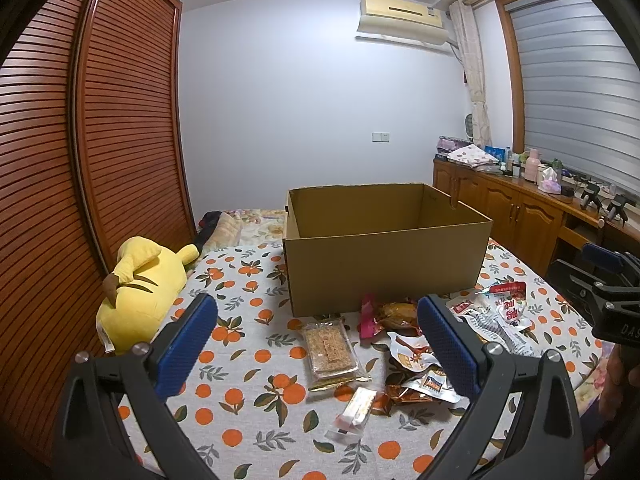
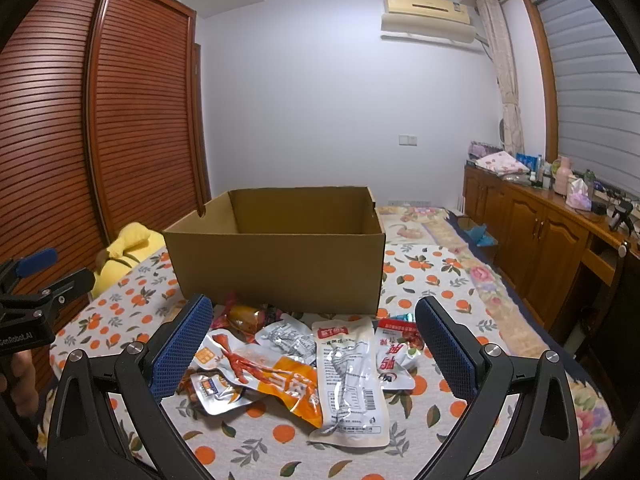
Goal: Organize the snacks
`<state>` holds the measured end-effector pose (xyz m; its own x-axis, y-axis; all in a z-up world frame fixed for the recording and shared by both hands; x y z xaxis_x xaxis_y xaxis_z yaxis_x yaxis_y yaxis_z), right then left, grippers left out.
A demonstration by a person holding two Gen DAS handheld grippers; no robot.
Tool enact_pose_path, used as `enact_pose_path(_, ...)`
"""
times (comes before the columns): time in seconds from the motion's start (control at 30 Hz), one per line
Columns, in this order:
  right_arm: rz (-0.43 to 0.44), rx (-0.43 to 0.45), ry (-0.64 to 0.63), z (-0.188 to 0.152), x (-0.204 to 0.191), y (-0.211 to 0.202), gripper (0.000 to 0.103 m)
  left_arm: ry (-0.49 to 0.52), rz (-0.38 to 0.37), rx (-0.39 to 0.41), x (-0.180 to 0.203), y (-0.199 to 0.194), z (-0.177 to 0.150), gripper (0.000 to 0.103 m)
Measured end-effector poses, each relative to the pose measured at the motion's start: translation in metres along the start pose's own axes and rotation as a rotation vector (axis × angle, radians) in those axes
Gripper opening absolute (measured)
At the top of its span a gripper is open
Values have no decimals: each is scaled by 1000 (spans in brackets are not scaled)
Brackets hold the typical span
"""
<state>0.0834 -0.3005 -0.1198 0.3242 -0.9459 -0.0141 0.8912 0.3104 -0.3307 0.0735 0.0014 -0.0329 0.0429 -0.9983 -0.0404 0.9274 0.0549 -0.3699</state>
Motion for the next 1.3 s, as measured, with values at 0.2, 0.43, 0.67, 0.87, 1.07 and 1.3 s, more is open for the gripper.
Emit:
enact_pose_path(0.2,1,1,0,0,0,0,103,0,0,1,0,0,0,101)
enact_pose_path(0.43,0,2,-1,0,0,0,103,1,-3,1,1,-1,1,101)
enact_pose_path(0.67,1,1,0,1,0,0,103,10,-7,-1,4,-3,3,101)
enact_pose_path(0.87,0,-1,0,0,1,-1,103,14,-13,-12,6,-1,0,101)
enact_pose_path(1.07,-8,-22,9,-7,10,3,103,6,-19,-56,4,12,-12,101)
enact_pose_path(1.3,-4,-64,22,-23,30,15,102,-4,-23,-114,1,31,-29,101)
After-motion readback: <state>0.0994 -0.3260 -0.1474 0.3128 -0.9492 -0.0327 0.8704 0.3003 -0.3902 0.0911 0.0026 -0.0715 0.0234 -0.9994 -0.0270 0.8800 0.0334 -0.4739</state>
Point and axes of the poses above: each gripper's, at about its wrist camera, not at the fingertips, and y roughly the way its jaws point, x to its right, z to its top, the point moved 8 cm from there along y, roughly the way its jaws point, and after that the axes turned 3 degrees about z, right-handed, at the moved point
